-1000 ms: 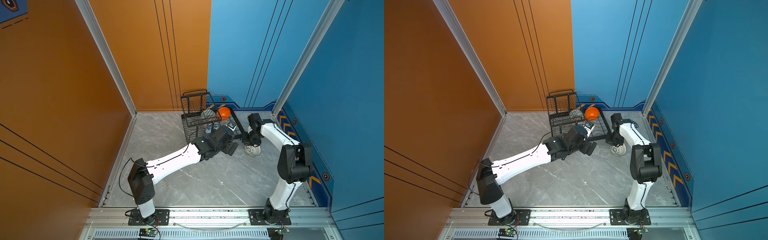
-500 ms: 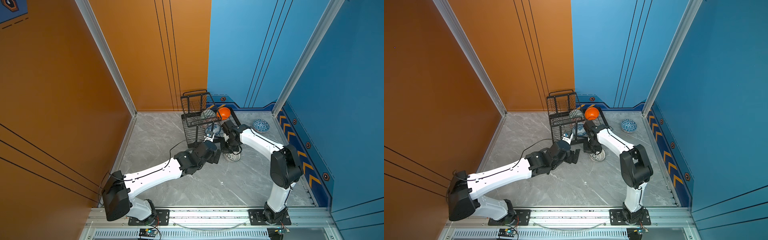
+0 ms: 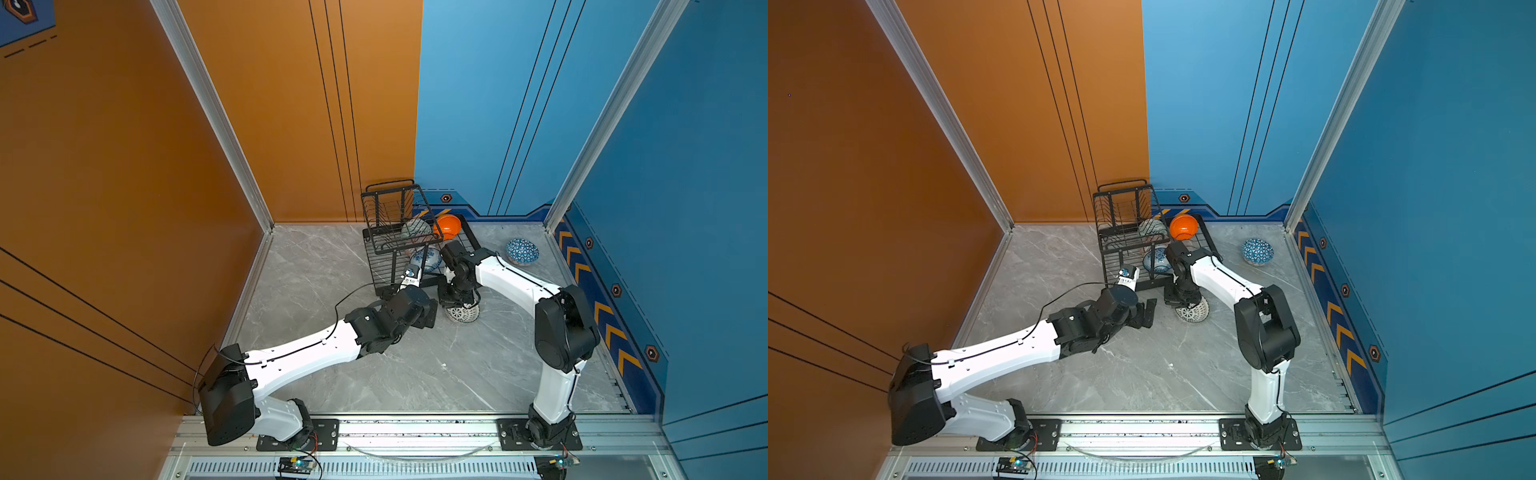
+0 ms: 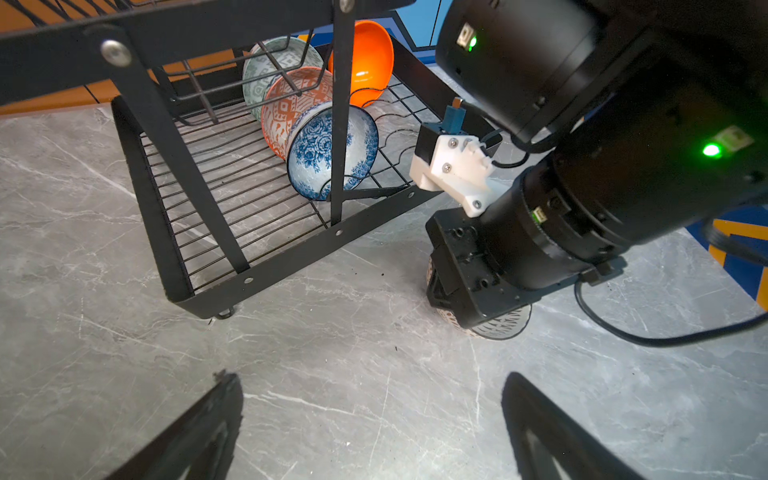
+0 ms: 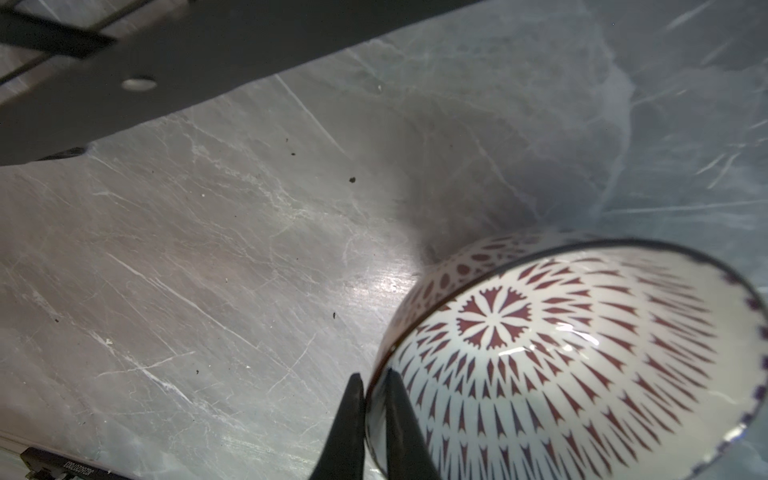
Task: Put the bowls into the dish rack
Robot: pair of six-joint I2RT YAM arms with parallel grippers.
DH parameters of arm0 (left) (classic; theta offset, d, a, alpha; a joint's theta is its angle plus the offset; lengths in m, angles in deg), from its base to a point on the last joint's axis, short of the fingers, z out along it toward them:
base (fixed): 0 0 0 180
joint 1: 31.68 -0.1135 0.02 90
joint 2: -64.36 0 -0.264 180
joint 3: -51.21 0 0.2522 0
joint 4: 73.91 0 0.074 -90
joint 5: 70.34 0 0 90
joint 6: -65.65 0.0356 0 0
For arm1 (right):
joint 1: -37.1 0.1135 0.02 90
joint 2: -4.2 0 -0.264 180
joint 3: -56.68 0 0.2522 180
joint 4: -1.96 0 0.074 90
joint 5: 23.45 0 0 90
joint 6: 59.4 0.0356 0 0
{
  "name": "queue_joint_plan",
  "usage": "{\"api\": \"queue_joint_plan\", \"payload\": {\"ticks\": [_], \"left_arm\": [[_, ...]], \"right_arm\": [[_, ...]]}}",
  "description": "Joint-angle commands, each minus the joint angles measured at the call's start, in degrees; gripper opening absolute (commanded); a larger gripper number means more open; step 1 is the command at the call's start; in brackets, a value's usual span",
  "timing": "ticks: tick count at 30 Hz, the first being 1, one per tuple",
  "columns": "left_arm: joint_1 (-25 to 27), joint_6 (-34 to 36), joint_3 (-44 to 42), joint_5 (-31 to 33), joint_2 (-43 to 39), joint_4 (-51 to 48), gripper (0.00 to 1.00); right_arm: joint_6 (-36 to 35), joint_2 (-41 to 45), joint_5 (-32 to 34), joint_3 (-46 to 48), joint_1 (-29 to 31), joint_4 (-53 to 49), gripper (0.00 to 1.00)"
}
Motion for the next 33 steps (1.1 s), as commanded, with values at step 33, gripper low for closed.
{"api": "queue_joint_plan", "payload": {"ticks": [33], "left_arm": [[0.29,-3.57,16.15,-12.00,21.20,-5.60,0.98]], "right_arm": [[-1.79,15.48,-1.16,5.95,-17.30,-3.18,0.55]]}}
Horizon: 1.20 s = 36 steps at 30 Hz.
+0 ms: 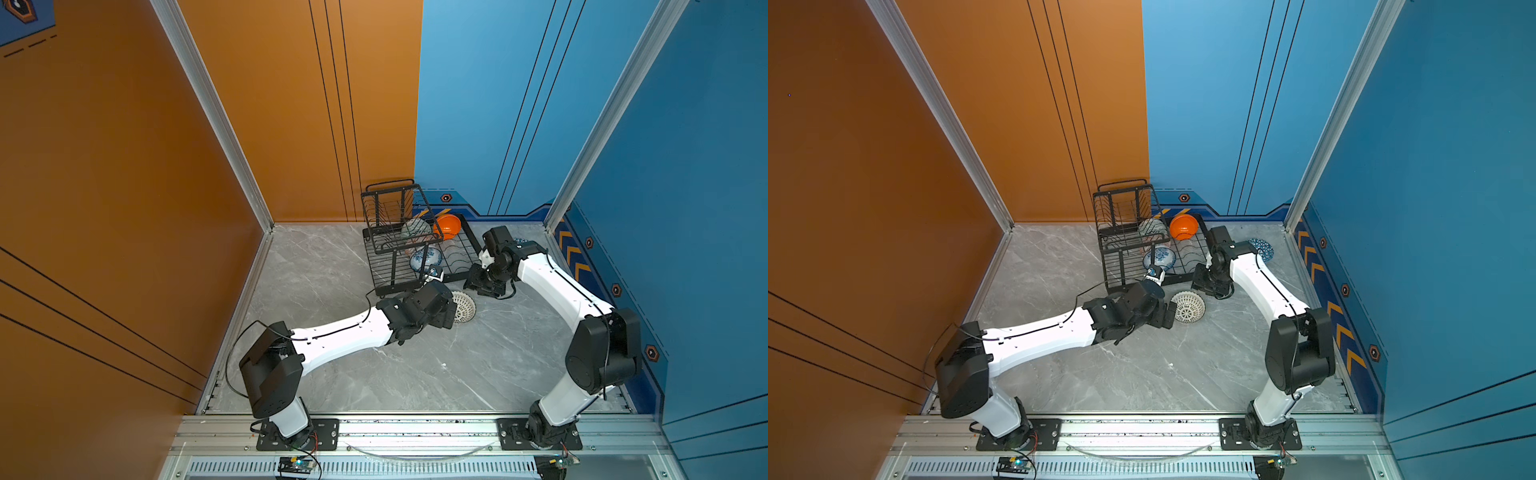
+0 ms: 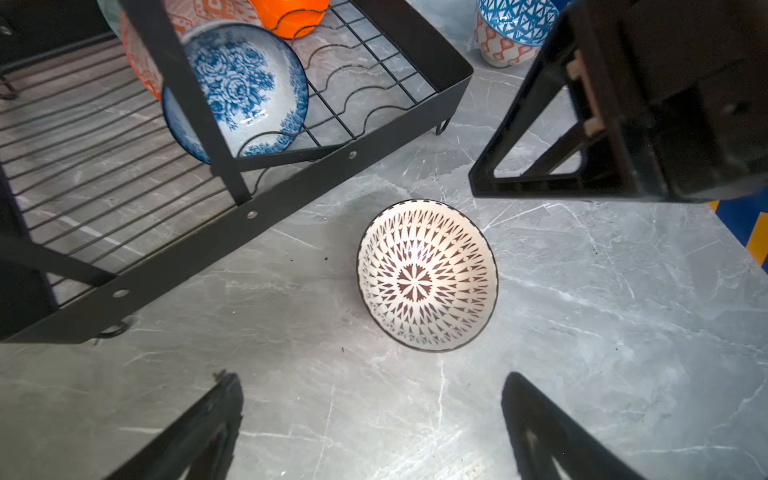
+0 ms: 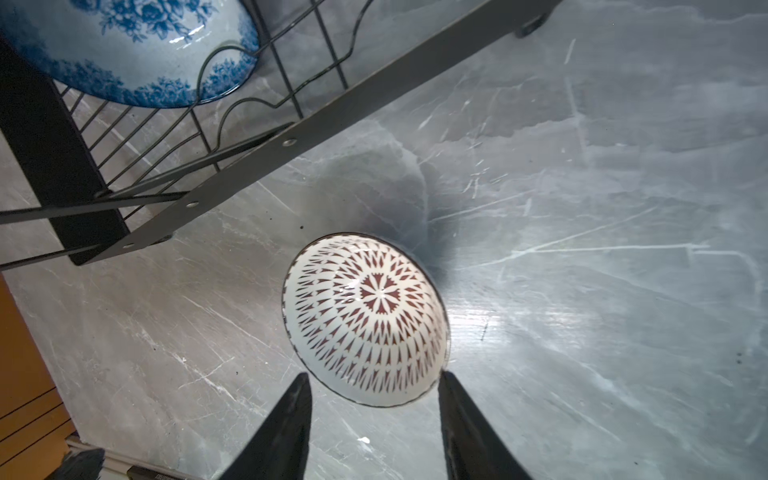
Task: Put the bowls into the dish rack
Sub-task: 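Grasp the white lattice bowl rim with left gripper while right gripper draws back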
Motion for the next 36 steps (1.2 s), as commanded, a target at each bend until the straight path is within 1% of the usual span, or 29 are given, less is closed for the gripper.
{"api": "queue_joint_plan", "payload": {"ticks": [1,3,6,9,10,15,19,24,25,27,30,36], "left_arm": [[0.05,-3.39,4.77,-3.88,5.12,-4.11,0.98],[0.02,-5.91,6.87,-4.35,7.81,-5.30,0.98],[-0.21,-9.29,9.36,-5.25,11.14,-5.30,0.98],[-0.77,-11.38,12.07,-6.39,13.74,-5.71,0.98],[-1.17,-12.01,13.03,-7.03,14.69,-6.14,0.98],[-3.50,-16.81,14.73,-9.20,17.36,-6.48,1.00],[-4.71,-19.73,14.44,-10.29,18.32,-6.49,0.92],[-5.35,-21.04,13.68,-11.60,19.11,-6.50,0.88],[-5.49,-21.28,13.68,-12.15,19.50,-6.49,0.82],[-5.56,-21.46,14.00,-12.65,20.20,-6.53,0.77],[-5.49,-21.81,14.72,-12.67,21.09,-7.24,0.67],[-5.52,-21.79,16.58,-13.27,22.97,-10.35,0.52]], "right_arm": [[-1.33,1.92,1.31,1.48,-2.81,-2.07,0.60],[-1.24,2.31,1.22,1.46,-4.15,-2.08,0.69],[-0.95,3.15,1.55,1.23,-5.41,-2.07,0.86],[-0.81,3.98,2.04,1.27,-6.23,-2.07,0.98],[-0.76,4.20,1.94,1.40,-6.54,-2.07,1.00],[-0.37,5.16,1.45,2.63,-7.64,-2.07,1.00],[0.36,5.83,1.31,3.67,-8.84,-1.98,1.00],[0.55,6.75,1.53,4.29,-9.83,-2.03,1.00],[0.61,6.84,1.55,4.30,-9.94,-2.02,1.00],[0.64,6.63,1.44,4.16,-10.10,-1.93,1.00],[1.04,6.22,0.91,3.75,-10.18,-1.88,1.00],[1.78,5.19,-0.15,2.96,-10.21,-1.41,1.00]]}}
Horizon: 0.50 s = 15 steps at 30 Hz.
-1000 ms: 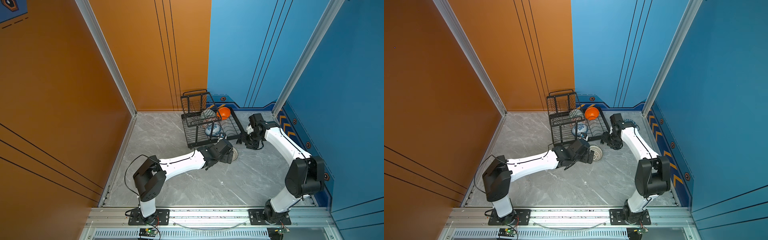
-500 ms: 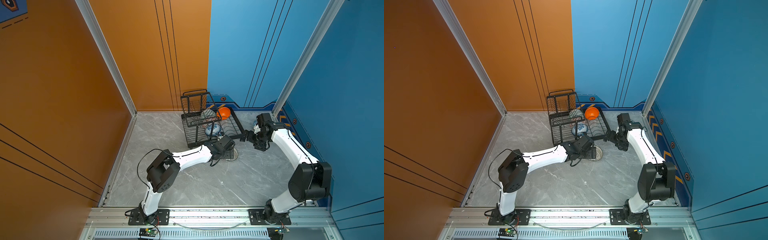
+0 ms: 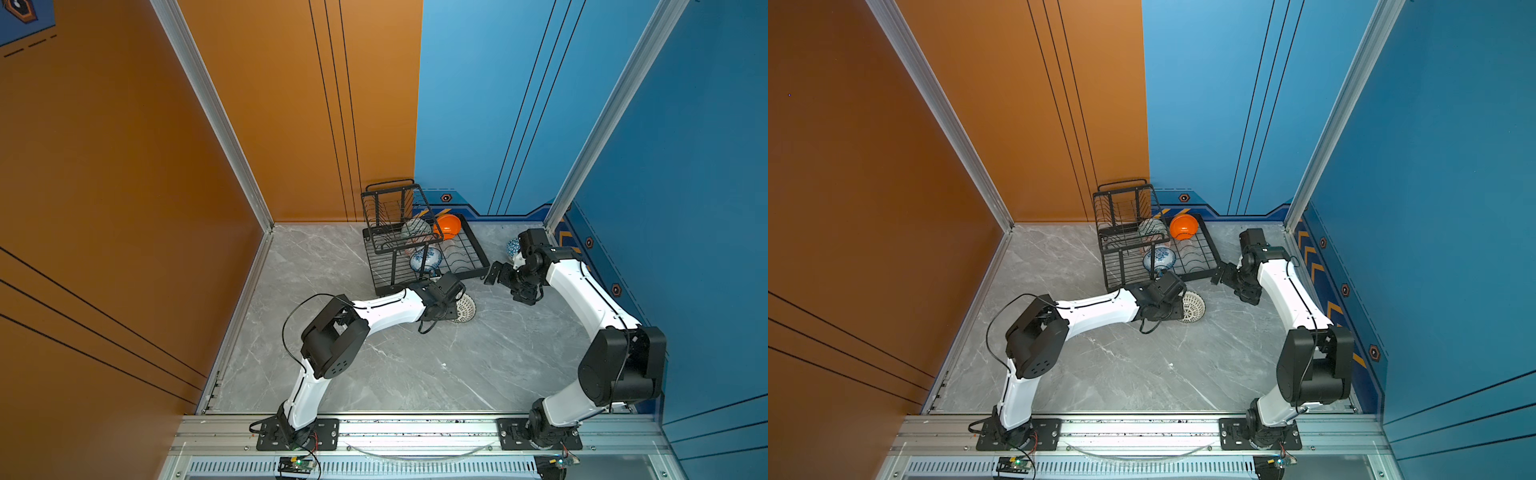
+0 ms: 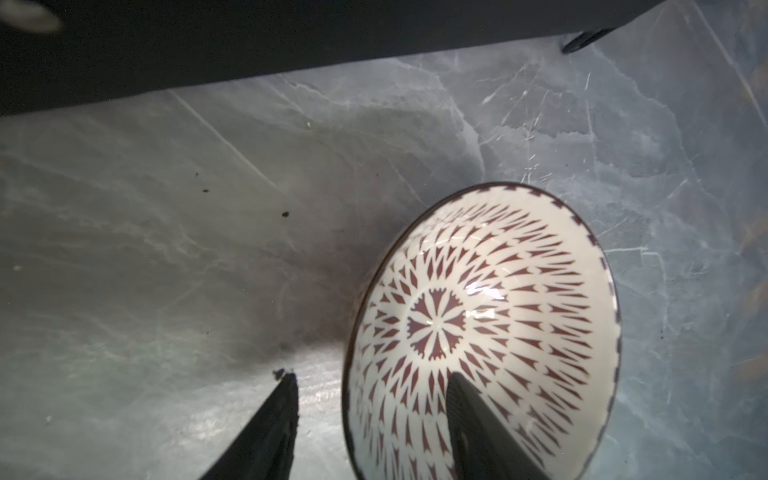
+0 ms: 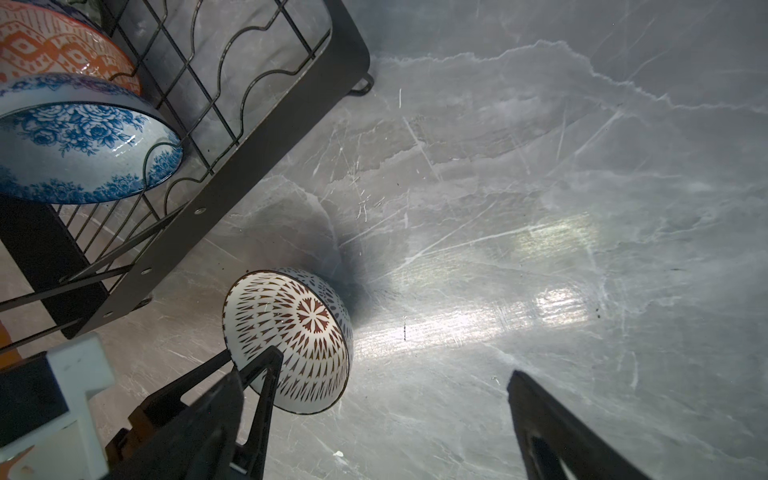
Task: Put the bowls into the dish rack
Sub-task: 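Grasp the white lattice bowl rim with left gripper while right gripper draws back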
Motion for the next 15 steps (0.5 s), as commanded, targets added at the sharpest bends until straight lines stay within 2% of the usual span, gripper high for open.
{"api": "queue_joint_plan", "payload": {"ticks": [1,7,15], "left_arm": [[-0.24,0.04,1.50,-1.06,1.21,-3.18,0.48],[-0.21,0.26,1.82,-1.39,1.53,-3.18,0.29],[0.02,1.18,2.88,-1.67,3.12,-3.69,0.18]], "right_arm": [[1.29,0.07,-1.21,-0.73,-0.37,-0.86,1.00],[1.81,0.02,-1.74,-0.26,-0.45,-0.48,1.00],[2.22,0.76,-1.58,-0.36,-0.81,-0.45,1.00]]}}
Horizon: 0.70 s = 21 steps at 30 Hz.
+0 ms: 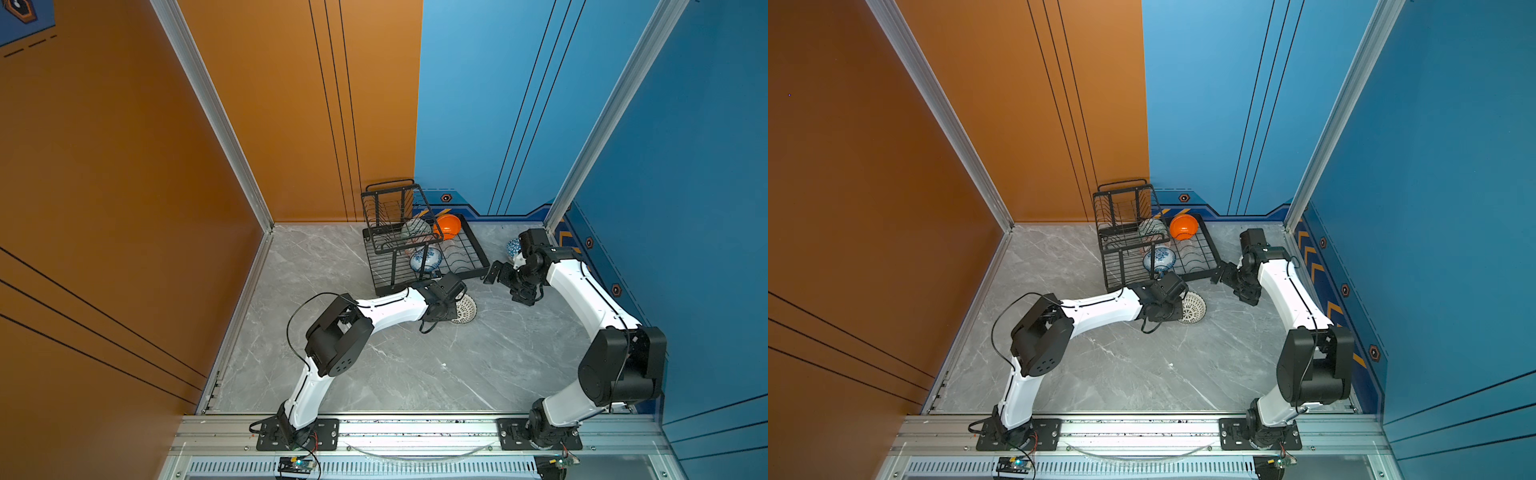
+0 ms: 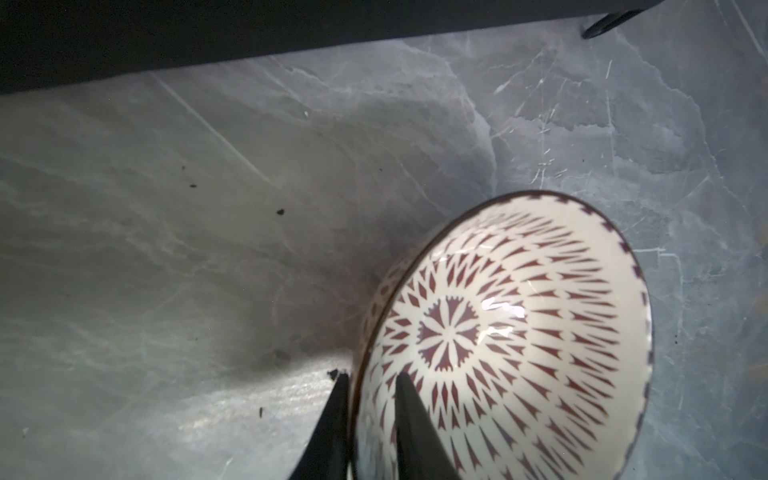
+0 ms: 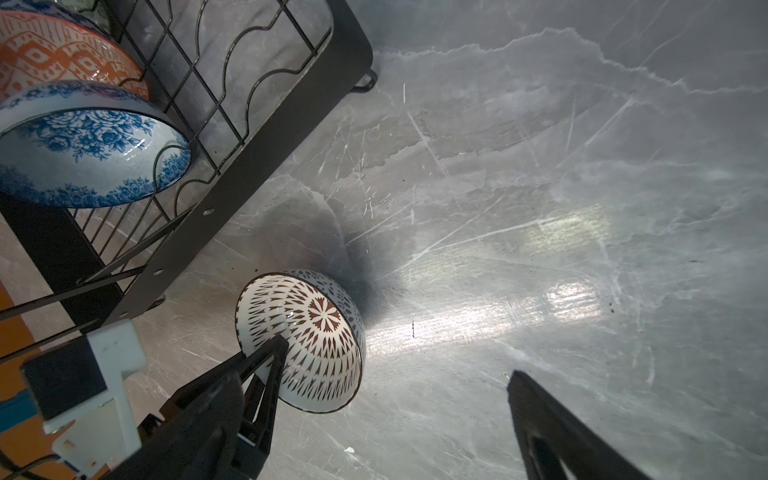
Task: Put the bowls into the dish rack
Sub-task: 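Grasp the white lattice bowl rim with left gripper while right gripper draws back, then lift the white lattice bowl high with left gripper while right gripper rises toward it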
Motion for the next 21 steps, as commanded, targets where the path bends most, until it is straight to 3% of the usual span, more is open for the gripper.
{"api": "queue_joint_plan", "payload": {"ticks": [1,7,21], "left_arm": [[0.00,1.29,1.26,-0.89,1.53,-2.46,0.17],[-0.11,2.41,2.32,-0.46,1.34,-2.41,0.00],[-0.61,10.15,12.10,10.32,-3.39,1.66,0.00]], "right_arm": [[1.07,0.92,-0.45,-0.20,-0.69,-0.50,1.00],[1.75,1.12,-0.90,-0.52,-1.35,-0.47,1.00],[12.52,4.27,-4.49,-9.71,-2.87,0.10,1.00]]}}
